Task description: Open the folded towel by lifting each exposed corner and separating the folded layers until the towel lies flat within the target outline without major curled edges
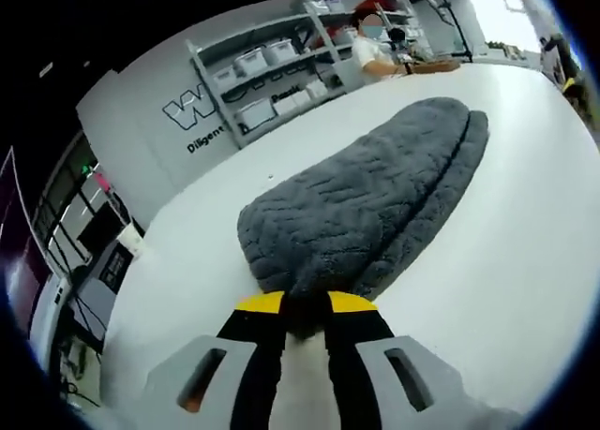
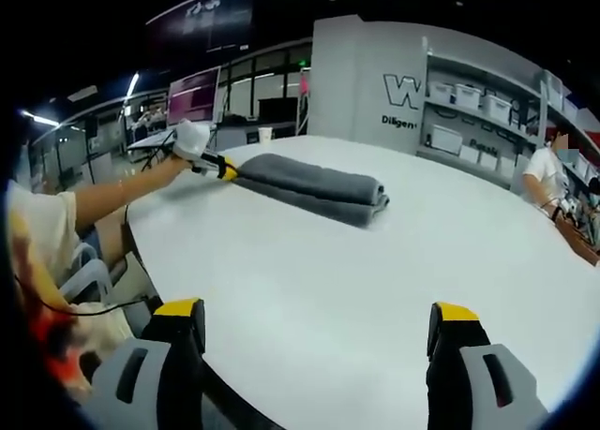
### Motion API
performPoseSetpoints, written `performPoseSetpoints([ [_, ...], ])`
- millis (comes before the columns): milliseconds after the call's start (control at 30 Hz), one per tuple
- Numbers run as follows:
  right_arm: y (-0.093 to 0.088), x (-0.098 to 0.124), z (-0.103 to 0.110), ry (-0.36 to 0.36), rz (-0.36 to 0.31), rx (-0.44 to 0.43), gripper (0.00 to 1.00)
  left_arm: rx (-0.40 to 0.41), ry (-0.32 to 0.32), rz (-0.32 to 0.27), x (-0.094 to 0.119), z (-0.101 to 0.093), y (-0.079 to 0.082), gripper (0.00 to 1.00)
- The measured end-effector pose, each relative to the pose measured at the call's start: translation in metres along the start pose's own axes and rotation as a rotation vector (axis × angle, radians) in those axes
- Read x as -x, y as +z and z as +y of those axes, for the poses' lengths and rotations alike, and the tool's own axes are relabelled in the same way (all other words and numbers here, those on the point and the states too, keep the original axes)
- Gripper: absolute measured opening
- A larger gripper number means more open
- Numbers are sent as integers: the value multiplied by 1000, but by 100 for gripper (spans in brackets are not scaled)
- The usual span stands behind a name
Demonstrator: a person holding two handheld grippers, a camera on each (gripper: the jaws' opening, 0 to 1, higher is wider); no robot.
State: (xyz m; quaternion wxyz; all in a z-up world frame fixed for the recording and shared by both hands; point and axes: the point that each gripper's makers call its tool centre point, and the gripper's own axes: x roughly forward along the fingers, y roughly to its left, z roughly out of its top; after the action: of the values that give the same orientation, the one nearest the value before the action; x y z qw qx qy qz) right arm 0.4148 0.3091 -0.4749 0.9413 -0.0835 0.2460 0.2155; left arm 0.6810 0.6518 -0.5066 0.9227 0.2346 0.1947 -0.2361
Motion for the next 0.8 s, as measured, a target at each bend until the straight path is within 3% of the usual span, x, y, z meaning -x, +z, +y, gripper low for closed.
performPoseSetpoints([
  [167,0,-1,2,5,2,4,99,67,-72,-51,10,-12,13,43],
  [233,0,-2,2,5,5,4,99,90,-134,-111,19,-26,23,55],
  [467,-3,-2,5,3,15,5,99,196,-229,-158,43,-49,27,90],
  [567,-1,-3,9,5,11,9,99,231,-247,-159,50,-49,26,100],
  [633,0,-4,11,4,11,11,99,269,-310,-117,59,-58,20,100],
  [733,1,-7,12,2,16,16,99,302,-363,-136,72,-68,19,100],
  [800,3,-9,14,4,9,18,99,282,-372,-135,82,-73,15,100],
])
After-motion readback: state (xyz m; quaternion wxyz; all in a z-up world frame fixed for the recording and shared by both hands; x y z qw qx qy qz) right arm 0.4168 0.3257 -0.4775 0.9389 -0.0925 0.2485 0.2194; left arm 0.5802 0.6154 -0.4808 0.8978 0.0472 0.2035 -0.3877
